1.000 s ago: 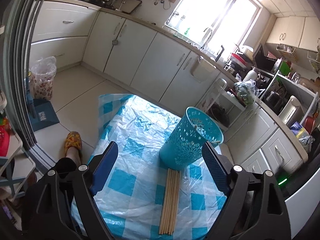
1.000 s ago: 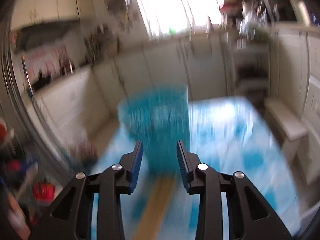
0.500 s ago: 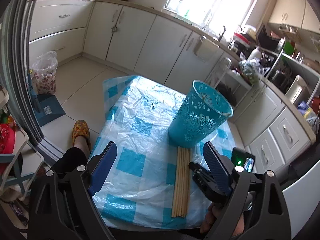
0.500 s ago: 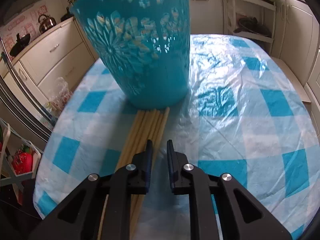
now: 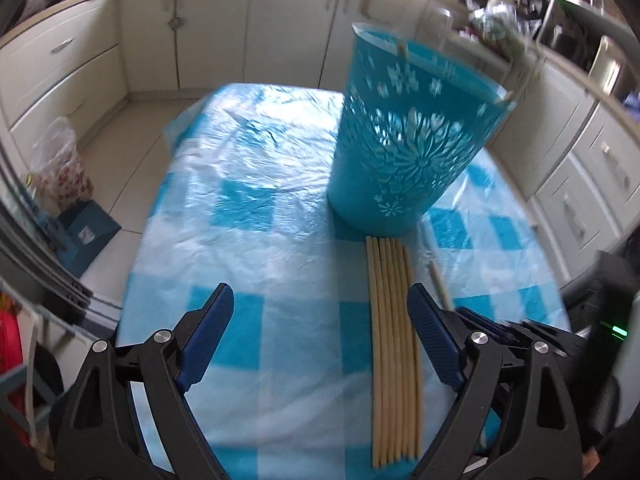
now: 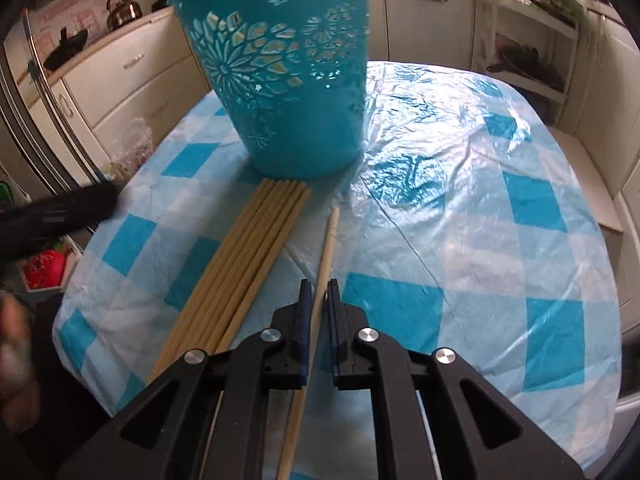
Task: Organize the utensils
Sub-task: 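Lower the left tool to the bundle and grasp another chopstick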
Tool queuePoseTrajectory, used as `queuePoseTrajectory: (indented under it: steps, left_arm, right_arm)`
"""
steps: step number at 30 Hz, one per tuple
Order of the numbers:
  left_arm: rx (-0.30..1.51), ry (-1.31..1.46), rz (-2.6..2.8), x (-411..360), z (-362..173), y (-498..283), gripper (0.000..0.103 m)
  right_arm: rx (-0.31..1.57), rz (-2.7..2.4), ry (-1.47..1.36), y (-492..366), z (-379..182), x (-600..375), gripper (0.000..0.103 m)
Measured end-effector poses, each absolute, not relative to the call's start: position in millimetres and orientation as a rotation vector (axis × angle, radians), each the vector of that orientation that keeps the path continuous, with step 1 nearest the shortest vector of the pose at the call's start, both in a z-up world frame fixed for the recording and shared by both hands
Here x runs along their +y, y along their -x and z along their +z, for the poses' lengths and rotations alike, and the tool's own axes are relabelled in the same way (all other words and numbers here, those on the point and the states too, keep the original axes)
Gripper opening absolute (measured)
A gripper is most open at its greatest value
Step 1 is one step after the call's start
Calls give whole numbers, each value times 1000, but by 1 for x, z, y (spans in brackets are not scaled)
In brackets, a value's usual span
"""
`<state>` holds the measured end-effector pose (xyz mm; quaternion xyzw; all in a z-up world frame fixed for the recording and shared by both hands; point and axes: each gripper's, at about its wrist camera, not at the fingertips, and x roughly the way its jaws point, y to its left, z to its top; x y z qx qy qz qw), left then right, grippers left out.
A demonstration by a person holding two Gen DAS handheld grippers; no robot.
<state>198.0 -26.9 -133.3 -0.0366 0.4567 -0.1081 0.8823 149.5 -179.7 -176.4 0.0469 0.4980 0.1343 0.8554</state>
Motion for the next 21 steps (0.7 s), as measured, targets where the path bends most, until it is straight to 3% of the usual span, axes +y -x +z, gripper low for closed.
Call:
queuePoseTrajectory:
  steps: [6,17,21]
  left_arm:
    - [1030,-17,-203,-51,-166,-227,72]
    - [1039,-76,-204,-67,-175,-240,71]
    - [1023,-128,-207,-74,-177,-242,63]
  right_arm:
    - [1042,297,-140,-151,-177,-185,9]
    - [1033,312,-157,-153,-176,-189,9]
    - [1029,307,-152,-154,-176,-189,9]
